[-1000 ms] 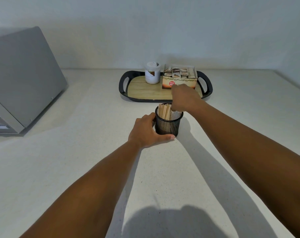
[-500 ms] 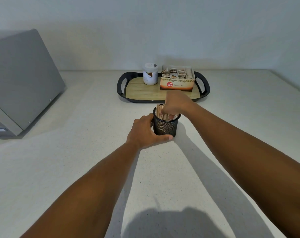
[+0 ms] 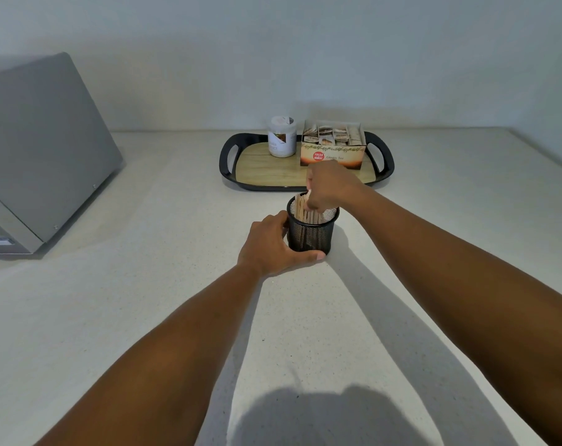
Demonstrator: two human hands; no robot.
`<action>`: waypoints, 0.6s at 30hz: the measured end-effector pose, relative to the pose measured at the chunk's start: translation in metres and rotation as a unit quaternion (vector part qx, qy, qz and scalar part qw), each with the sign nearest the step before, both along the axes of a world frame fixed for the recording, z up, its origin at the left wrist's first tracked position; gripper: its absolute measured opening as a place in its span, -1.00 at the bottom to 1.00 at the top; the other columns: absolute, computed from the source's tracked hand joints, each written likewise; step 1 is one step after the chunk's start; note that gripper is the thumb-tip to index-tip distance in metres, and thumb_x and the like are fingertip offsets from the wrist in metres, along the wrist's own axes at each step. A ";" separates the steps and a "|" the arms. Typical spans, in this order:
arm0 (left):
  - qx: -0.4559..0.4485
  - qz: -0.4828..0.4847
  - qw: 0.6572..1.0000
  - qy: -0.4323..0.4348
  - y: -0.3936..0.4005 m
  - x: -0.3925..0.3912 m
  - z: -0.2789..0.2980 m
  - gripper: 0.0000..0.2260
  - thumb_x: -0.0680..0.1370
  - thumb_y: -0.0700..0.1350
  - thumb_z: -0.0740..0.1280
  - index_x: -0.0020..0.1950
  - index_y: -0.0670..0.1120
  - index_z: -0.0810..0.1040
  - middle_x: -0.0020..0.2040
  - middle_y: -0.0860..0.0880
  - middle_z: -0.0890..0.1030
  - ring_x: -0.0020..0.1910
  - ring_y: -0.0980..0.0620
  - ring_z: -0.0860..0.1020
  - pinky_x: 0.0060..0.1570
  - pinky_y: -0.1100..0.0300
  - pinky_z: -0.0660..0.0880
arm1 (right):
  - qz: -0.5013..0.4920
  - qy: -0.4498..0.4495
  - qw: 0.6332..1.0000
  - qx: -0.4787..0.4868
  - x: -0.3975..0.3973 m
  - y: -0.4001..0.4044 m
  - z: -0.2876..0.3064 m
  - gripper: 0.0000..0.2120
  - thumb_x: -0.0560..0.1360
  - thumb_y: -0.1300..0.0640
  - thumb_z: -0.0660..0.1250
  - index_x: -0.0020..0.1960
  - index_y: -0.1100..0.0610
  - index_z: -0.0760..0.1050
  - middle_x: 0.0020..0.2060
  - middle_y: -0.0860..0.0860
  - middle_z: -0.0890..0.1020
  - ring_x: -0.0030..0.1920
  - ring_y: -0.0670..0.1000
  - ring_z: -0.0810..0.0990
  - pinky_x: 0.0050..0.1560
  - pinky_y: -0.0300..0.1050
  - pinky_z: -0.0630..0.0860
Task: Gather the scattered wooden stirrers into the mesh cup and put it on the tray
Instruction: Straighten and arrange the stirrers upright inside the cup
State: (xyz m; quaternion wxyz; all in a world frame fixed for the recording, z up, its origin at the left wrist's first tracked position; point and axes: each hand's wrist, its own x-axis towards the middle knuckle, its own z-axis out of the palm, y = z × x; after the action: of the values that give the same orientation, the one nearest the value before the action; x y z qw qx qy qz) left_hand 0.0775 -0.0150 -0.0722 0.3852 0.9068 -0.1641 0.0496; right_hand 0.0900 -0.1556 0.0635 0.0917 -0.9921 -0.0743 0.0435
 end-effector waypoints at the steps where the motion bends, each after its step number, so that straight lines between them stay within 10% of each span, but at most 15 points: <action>1: -0.001 0.000 1.000 0.001 0.000 0.000 0.000 -0.05 0.13 0.59 0.40 0.39 0.12 0.38 0.26 0.13 0.59 0.12 0.14 0.55 0.00 0.29 0.55 | 0.007 -0.001 1.000 -0.013 0.000 0.000 0.001 -0.61 0.40 0.13 0.53 0.15 0.23 0.54 -0.01 0.11 0.67 0.03 0.07 0.65 -0.30 -0.20 0.40; 7: 0.003 0.006 1.000 -0.002 0.000 0.002 -0.001 -0.04 0.13 0.59 0.41 0.40 0.12 0.39 0.24 0.14 0.60 0.15 0.07 0.59 0.05 0.16 0.65 | 0.011 -0.075 0.996 -0.048 0.000 0.002 -0.005 -0.58 0.40 -0.01 0.52 0.17 0.18 0.58 0.08 0.08 0.64 0.11 0.07 0.60 0.12 -0.01 0.58; 18: 0.011 0.011 1.000 -0.003 -0.001 0.002 -0.001 -0.01 0.12 0.61 0.39 0.43 0.14 0.36 0.27 0.14 0.58 0.18 0.06 0.58 0.05 0.13 0.65 | -0.007 -0.065 0.998 0.009 0.000 -0.004 -0.003 -0.76 0.54 0.20 0.31 0.18 0.24 0.57 0.12 0.17 0.61 0.16 0.16 0.56 0.09 -0.07 0.49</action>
State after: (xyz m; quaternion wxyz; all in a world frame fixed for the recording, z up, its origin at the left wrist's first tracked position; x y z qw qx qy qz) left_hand 0.0791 -0.0158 -0.0737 0.3741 0.9125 -0.1561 0.0550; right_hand 0.0896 -0.1601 0.0604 0.0962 -0.9924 -0.0737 -0.0228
